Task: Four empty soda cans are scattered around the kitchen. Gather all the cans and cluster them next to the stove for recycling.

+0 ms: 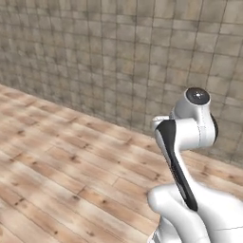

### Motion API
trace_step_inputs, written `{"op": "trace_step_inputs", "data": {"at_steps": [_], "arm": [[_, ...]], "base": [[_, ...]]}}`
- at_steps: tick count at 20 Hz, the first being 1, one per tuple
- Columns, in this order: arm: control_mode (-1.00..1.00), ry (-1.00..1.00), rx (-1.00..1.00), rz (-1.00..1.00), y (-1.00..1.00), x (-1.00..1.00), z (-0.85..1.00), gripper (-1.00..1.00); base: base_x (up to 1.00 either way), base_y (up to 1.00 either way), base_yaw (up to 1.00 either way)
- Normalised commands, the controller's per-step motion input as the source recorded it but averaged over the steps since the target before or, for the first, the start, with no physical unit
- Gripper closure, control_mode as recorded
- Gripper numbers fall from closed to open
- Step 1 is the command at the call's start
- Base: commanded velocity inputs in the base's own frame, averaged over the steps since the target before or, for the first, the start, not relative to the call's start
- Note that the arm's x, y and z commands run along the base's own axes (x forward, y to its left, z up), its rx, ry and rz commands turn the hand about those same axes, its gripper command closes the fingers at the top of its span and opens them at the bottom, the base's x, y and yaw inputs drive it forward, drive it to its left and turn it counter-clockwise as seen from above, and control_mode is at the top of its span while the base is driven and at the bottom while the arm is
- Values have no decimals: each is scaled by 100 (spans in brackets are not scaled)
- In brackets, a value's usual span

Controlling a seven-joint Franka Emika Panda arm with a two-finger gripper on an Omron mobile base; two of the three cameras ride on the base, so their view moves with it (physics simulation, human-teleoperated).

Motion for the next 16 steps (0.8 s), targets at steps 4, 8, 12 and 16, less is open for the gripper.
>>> {"op": "trace_step_inputs", "data": {"at_steps": [4, 8, 12, 16], "arm": [[100, 0, 0, 0, 0, 0, 0, -100], [100, 0, 0, 0, 0, 0, 0, -100], [100, 0, 0, 0, 0, 0, 0, -100], [100, 0, 0, 0, 0, 0, 0, -100]], "base": [[23, 0, 50], [16, 0, 50], [28, 0, 49], [94, 0, 27]]}}
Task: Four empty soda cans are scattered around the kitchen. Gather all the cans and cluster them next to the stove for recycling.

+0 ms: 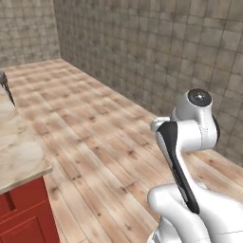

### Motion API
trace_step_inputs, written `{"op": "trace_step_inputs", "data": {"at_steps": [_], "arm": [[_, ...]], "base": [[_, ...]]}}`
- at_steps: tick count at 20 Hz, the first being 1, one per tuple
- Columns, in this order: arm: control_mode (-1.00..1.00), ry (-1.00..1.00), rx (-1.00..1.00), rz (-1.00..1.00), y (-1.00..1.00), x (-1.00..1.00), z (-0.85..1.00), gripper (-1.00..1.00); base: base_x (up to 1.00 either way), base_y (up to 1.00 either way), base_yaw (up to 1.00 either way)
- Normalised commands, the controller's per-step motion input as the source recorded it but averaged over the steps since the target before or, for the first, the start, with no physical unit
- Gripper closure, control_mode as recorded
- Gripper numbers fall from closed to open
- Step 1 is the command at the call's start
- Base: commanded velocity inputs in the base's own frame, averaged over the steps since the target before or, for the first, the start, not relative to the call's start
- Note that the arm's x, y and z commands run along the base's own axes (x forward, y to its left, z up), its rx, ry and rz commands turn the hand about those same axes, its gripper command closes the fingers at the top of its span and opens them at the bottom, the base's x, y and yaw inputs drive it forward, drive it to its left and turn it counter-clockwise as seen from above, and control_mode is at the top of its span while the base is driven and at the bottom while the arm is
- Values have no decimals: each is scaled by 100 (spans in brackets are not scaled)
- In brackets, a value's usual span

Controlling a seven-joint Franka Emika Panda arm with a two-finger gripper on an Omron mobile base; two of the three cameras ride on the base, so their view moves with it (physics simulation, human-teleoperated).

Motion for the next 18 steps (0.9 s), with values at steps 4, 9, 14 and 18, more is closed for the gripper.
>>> {"op": "trace_step_inputs", "data": {"at_steps": [4, 9, 14, 18], "arm": [[100, 0, 0, 0, 0, 0, 0, -100], [100, 0, 0, 0, 0, 0, 0, -100], [100, 0, 0, 0, 0, 0, 0, -100], [100, 0, 0, 0, 0, 0, 0, -100]], "base": [[100, 0, 22], [100, -2, 20], [100, -7, 21], [100, -10, 22]]}}
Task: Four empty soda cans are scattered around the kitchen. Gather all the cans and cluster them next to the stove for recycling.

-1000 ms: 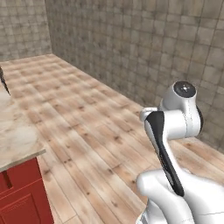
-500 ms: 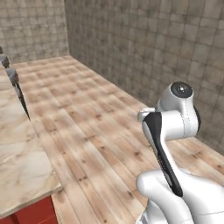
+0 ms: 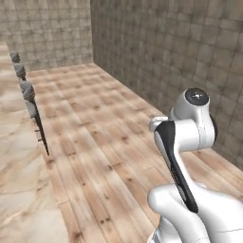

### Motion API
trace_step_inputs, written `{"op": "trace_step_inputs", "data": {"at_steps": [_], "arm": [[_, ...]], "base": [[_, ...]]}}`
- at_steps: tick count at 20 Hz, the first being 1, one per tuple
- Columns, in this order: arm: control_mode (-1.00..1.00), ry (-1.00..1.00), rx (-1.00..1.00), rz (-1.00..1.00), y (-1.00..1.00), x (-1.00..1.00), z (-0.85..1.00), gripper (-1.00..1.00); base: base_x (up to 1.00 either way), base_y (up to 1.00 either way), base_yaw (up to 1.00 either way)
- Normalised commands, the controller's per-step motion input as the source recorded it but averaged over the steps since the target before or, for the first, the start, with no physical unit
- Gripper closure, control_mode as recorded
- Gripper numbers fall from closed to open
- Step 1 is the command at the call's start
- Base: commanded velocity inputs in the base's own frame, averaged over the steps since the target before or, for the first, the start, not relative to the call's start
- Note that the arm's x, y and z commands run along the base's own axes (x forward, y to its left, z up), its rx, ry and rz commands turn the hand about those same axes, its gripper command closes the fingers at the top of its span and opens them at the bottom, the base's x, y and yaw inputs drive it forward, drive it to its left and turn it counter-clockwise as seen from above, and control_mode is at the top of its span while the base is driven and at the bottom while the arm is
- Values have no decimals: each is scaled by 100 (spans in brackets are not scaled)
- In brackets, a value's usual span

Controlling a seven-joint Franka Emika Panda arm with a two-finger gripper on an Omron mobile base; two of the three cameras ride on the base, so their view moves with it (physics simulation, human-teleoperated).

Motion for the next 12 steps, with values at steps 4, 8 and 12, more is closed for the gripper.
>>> {"op": "trace_step_inputs", "data": {"at_steps": [4, 8, 12], "arm": [[100, 0, 0, 0, 0, 0, 0, -100], [100, 0, 0, 0, 0, 0, 0, -100], [100, 0, 0, 0, 0, 0, 0, -100]], "base": [[98, -25, 20], [94, -37, 18], [90, -41, 18]]}}
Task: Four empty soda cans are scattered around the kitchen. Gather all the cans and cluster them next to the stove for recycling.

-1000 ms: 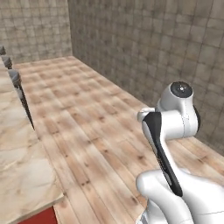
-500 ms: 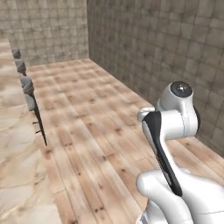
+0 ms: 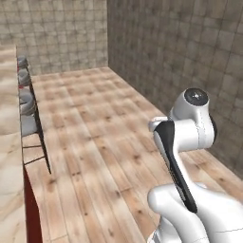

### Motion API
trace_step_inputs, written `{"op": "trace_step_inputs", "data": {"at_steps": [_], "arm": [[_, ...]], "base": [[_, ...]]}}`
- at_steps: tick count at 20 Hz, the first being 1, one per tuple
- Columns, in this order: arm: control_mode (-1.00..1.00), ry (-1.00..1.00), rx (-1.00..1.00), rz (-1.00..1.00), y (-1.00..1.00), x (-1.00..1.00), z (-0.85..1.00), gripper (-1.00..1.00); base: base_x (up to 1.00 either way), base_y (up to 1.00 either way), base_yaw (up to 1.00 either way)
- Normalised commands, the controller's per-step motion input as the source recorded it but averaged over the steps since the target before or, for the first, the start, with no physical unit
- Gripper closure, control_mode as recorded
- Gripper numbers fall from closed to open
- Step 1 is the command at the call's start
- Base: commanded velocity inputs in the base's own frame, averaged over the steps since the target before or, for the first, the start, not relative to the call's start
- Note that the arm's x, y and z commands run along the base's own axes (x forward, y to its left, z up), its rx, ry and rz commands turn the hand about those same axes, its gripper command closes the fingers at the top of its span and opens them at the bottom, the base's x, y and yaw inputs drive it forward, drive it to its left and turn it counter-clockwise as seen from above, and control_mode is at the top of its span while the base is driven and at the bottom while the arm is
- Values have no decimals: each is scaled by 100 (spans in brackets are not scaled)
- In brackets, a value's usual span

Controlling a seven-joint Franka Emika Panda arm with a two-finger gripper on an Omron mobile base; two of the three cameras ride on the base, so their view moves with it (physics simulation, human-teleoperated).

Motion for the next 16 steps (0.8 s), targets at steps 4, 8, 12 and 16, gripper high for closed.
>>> {"op": "trace_step_inputs", "data": {"at_steps": [4, 8, 12, 16], "arm": [[100, 0, 0, 0, 0, 0, 0, -100], [100, 0, 0, 0, 0, 0, 0, -100], [100, 0, 0, 0, 0, 0, 0, -100], [100, 0, 0, 0, 0, 0, 0, -100]], "base": [[82, -47, 15], [80, -44, 17], [81, -43, 18], [93, -44, 14]]}}
